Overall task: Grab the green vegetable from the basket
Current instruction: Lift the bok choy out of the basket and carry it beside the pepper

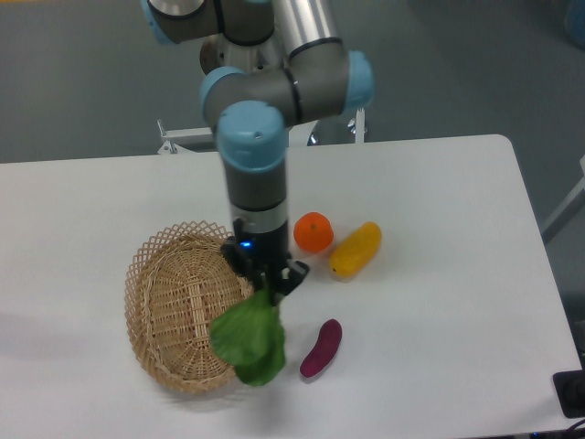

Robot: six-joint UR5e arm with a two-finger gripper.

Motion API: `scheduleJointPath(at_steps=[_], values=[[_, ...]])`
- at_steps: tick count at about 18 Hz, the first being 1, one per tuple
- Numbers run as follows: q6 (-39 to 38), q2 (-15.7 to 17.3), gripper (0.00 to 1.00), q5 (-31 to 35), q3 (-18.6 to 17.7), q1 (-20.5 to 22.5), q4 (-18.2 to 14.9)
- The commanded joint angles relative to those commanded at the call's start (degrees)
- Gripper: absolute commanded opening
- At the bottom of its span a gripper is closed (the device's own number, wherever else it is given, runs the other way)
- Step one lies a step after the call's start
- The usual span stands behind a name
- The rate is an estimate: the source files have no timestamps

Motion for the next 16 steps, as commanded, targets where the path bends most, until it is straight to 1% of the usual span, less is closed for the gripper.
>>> scheduleJointPath(at_steps=[3, 5, 8, 13, 16], values=[[4.8, 0.2, 0.33, -0.6, 1.7, 4.5, -1.9], [7.8, 0.2, 0.33, -1.5, 2.0, 7.6, -1.9], [12.3, 0.2, 0.33, -3.9, 2.3, 11.3, -2.0], [16.4, -0.5, 0.33, -4.3, 2.4, 14.5, -1.9], [16.7, -0.7, 0.33, -4.4, 2.9, 14.8, -1.9]])
